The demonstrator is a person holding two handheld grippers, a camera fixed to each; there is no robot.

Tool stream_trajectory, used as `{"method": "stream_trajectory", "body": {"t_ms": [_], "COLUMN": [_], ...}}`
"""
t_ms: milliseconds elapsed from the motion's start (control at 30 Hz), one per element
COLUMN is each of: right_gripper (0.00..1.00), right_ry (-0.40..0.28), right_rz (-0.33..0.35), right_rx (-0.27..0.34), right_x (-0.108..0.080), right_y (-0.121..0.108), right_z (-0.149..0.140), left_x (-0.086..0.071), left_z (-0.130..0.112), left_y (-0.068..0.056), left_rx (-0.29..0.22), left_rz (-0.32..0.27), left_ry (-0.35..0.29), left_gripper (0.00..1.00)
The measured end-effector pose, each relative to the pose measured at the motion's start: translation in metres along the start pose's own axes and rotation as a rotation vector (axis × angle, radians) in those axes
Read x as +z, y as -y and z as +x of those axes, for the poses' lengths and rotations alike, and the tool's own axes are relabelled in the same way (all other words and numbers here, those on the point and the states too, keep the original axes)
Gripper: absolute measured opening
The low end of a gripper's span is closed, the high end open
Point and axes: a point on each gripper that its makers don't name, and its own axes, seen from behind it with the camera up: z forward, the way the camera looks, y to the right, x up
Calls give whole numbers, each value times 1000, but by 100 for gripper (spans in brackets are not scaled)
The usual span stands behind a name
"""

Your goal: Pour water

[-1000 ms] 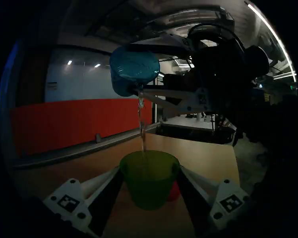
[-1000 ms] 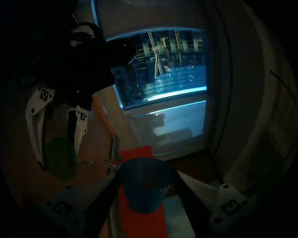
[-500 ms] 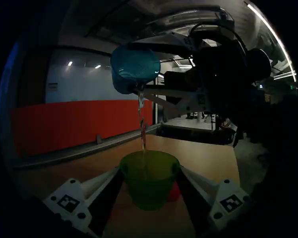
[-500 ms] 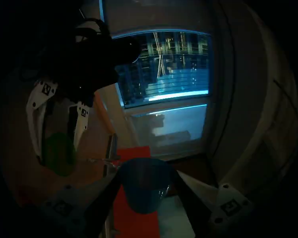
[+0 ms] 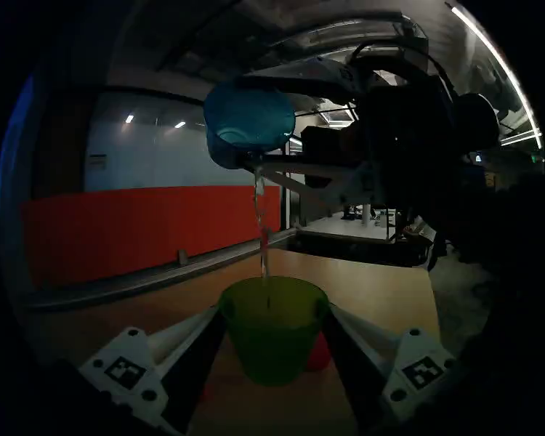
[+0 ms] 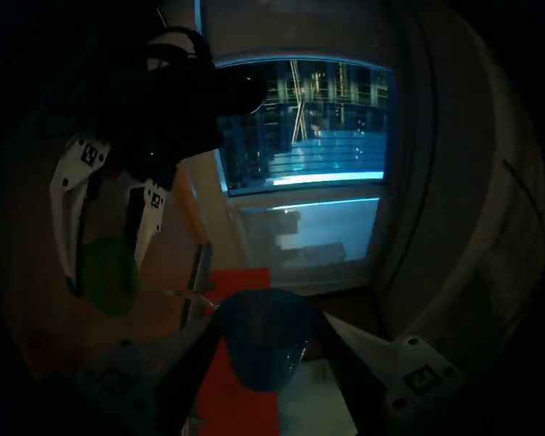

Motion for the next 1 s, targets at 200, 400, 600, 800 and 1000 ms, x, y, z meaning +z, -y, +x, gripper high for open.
{"method": "stream_trajectory", "body": {"t_ms": [200,400,600,800,1000], "right_gripper": [92,92,92,92,92], "right_ry": [1,2,4,2,5], "right_rz": [-2,-1,-6,-8,-9], "right_rx": [-27,-54,-81,-107,-138], "right_x": [1,2,3,4,6], "right_y": [0,0,-1,-1,0], "right_z": [2,4,5,7,11], "left_x": [0,0,1,1,2], "left_z": [1,3,2,2,3], "left_y": [1,3,5,7,9], "left_rx": [-1,0,1,-1,0], "left_rz": [4,8,13,19,23], "left_ry": [-3,-4,-5,-6,-7], "left_gripper": [86,86,86,86,86]}}
